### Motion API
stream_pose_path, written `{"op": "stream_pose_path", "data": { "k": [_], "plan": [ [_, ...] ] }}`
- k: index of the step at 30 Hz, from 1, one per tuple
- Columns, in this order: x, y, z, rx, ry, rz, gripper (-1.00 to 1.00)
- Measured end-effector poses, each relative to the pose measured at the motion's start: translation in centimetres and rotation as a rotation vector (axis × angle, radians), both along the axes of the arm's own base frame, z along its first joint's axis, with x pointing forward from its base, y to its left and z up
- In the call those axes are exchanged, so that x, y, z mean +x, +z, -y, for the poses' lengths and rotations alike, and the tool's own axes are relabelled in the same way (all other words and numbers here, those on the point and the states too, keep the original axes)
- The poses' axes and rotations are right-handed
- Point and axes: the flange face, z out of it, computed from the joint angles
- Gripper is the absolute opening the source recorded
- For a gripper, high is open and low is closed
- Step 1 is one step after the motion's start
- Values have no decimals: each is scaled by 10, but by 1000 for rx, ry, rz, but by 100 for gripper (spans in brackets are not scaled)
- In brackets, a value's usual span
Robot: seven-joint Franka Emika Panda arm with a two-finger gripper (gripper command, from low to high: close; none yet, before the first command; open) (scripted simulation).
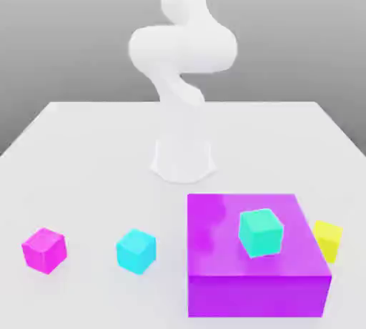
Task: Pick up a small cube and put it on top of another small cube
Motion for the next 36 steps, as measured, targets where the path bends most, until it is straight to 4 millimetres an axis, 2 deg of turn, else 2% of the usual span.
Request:
{"op": "stream_pose_path", "data": {
  "k": [4,6,9,13,17,18,19,25,26,32,36],
  "plan": [
    [40,-99,21,33,-85,-146,0],
    [51,-149,31,50,-128,-217,0],
    [55,-224,47,77,-193,-323,0],
    [38,-325,66,118,-287,-472,0],
    [-5,-423,78,163,-389,-631,0],
    [-18,-443,82,176,-418,-667,0],
    [-24,-457,80,179,-424,-686,0],
    [-30,-515,81,184,-437,-704,0],
    [-31,-523,81,184,-437,-704,-100],
    [-32,-527,81,184,-437,-703,-100],
    [-30,-504,81,185,-437,-703,-100]
  ]
}}
